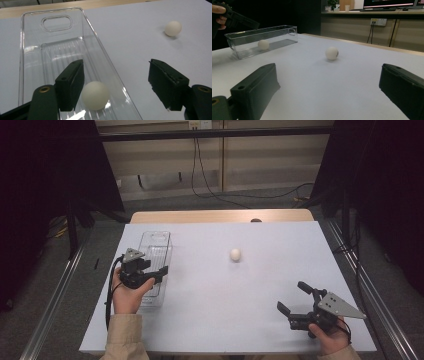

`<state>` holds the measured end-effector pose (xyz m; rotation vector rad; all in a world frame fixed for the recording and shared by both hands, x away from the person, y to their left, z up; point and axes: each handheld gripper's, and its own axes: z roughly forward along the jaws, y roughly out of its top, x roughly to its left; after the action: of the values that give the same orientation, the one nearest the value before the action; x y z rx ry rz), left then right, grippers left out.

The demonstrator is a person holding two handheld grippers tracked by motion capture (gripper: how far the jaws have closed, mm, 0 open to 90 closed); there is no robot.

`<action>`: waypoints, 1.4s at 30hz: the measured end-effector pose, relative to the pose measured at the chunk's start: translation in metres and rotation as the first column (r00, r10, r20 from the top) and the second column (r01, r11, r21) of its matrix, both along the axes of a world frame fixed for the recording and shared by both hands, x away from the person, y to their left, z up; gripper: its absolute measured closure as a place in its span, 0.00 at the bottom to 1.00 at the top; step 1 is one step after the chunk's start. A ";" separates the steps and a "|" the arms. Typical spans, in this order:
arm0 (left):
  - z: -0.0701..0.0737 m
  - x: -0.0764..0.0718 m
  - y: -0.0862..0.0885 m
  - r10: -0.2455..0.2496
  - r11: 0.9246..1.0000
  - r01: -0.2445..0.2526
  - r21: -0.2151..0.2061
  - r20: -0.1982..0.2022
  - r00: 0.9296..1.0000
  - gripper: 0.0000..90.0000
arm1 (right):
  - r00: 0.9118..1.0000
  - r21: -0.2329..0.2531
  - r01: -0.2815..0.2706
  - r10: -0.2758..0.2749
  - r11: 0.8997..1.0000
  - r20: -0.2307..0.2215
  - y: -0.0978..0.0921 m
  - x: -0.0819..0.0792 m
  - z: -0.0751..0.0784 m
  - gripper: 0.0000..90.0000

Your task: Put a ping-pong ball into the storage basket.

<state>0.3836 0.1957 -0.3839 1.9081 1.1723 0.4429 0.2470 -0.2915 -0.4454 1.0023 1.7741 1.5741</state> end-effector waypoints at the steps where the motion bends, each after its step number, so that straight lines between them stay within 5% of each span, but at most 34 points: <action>1: 0.001 0.000 -0.001 -0.005 1.000 0.005 0.002 0.001 1.000 0.32 | 1.000 -0.002 -0.001 0.001 1.000 -0.001 0.000 0.000 0.000 0.02; 13: 0.006 -0.003 -0.015 -0.055 0.998 0.055 -0.029 0.005 0.998 0.28 | 1.000 -0.014 -0.001 0.001 1.000 -0.007 0.001 0.000 -0.001 0.02; 42: 0.002 -0.004 -0.049 -0.128 0.991 0.128 -0.030 -0.001 0.992 0.20 | 1.000 -0.010 -0.004 0.004 1.000 -0.008 0.001 0.000 0.000 0.02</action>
<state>0.3796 0.1462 -0.3816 1.9450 1.0451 0.3510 0.2475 -0.2903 -0.4456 1.0026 1.7884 1.5641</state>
